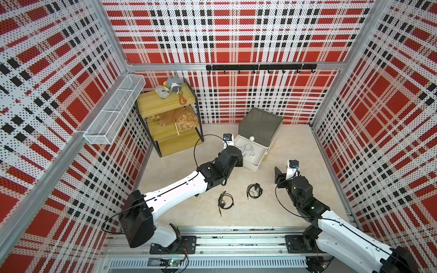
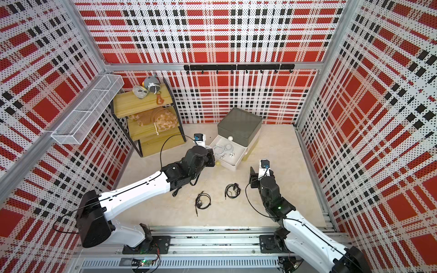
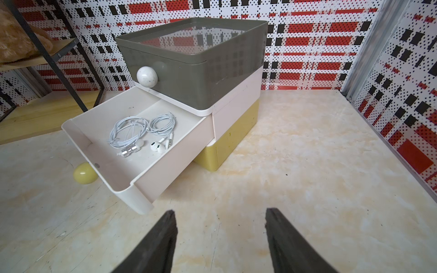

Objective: Place the wired earphones into the drawer by color
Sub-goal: Place the wired earphones in the drawer.

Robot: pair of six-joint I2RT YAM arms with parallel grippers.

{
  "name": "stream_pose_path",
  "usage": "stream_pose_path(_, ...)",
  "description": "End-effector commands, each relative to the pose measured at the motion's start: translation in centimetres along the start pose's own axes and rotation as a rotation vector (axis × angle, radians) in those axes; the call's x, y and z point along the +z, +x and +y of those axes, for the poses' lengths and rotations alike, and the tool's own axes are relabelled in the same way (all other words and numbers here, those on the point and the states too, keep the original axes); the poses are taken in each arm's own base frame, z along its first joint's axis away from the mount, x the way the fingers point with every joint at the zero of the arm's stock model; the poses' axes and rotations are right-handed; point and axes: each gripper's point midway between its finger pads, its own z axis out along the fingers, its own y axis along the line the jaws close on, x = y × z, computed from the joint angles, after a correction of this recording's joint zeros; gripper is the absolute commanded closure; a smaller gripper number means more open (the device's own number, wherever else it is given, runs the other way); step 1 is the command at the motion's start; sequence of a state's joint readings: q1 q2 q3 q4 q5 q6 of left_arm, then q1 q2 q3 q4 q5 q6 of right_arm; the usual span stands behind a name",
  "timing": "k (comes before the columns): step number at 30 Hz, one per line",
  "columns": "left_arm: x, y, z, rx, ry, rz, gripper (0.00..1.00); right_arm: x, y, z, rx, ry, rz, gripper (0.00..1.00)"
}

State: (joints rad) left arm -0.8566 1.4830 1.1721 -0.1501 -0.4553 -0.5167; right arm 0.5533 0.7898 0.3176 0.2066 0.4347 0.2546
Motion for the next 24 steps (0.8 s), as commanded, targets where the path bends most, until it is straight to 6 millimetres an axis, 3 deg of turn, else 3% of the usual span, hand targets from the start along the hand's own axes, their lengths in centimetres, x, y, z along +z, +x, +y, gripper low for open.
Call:
stream_pose_path(1, 1.3, -1.7, -1.8, -0.009, 0.071, -0.041, 1.00, -0.1, 0.2, -0.4, 0.006, 0.016, 0.001, 0.34)
stream_pose_path(14, 7.7, -0.5, -3.0, -0.033, 0.152, -0.004, 1.00, 0.0, 0.4, -0.4, 0.002, 0.016, 0.006, 0.34)
stream_pose_path(24, 10.6, 0.5, -3.7, -0.026, 0.168, 0.031, 1.00, 0.1, 0.4, -0.3, 0.000, 0.016, 0.007, 0.34)
